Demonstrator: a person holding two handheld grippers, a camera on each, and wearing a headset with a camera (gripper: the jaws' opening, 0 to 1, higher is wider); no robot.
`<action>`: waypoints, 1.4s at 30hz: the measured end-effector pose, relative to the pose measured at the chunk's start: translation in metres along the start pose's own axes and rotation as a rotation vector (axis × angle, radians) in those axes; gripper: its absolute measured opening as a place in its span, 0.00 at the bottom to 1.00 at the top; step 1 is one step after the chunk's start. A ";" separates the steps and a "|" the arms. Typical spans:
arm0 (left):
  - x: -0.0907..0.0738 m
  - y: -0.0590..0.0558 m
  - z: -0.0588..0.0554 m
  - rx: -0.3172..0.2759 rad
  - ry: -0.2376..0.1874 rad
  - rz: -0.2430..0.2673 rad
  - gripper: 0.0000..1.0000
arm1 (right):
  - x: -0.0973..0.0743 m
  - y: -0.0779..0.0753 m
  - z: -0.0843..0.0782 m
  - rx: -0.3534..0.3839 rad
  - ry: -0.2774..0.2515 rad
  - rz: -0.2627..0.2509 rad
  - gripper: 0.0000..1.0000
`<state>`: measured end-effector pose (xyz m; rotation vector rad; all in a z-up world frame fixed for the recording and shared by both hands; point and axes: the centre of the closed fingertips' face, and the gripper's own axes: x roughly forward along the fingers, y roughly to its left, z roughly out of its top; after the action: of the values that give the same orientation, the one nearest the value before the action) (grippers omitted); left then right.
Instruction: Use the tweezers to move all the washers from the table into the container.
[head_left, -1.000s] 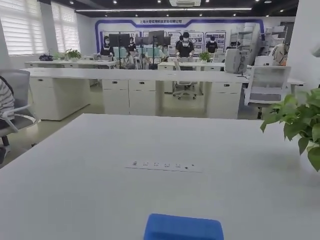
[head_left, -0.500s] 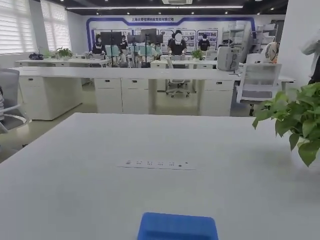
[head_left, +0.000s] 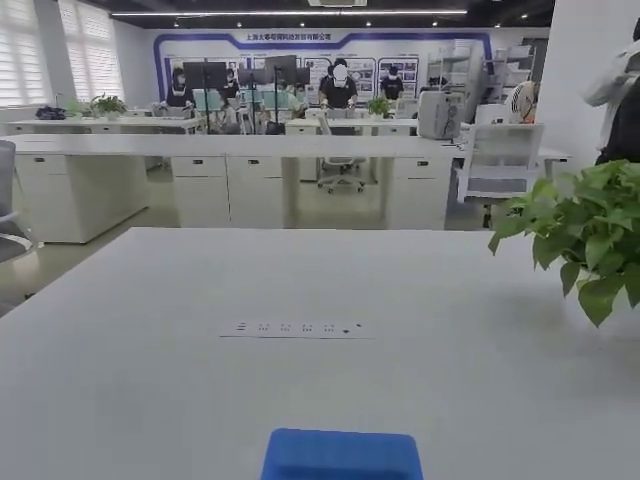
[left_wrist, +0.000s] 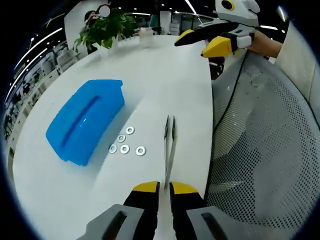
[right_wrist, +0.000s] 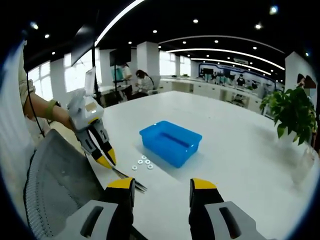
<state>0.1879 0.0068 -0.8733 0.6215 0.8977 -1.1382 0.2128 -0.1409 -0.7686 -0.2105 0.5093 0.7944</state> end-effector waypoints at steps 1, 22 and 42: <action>0.001 -0.001 0.000 0.008 0.010 -0.005 0.03 | 0.001 0.001 0.000 -0.001 0.002 0.004 0.41; -0.012 -0.003 0.007 0.152 0.022 0.007 0.00 | 0.020 0.026 -0.005 -0.118 0.068 0.108 0.40; -0.060 -0.026 0.056 0.244 -0.076 0.002 0.00 | 0.047 0.073 -0.016 -0.243 0.132 0.299 0.31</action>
<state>0.1702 -0.0168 -0.7930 0.7720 0.6986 -1.2719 0.1820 -0.0671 -0.8059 -0.4195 0.5760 1.1410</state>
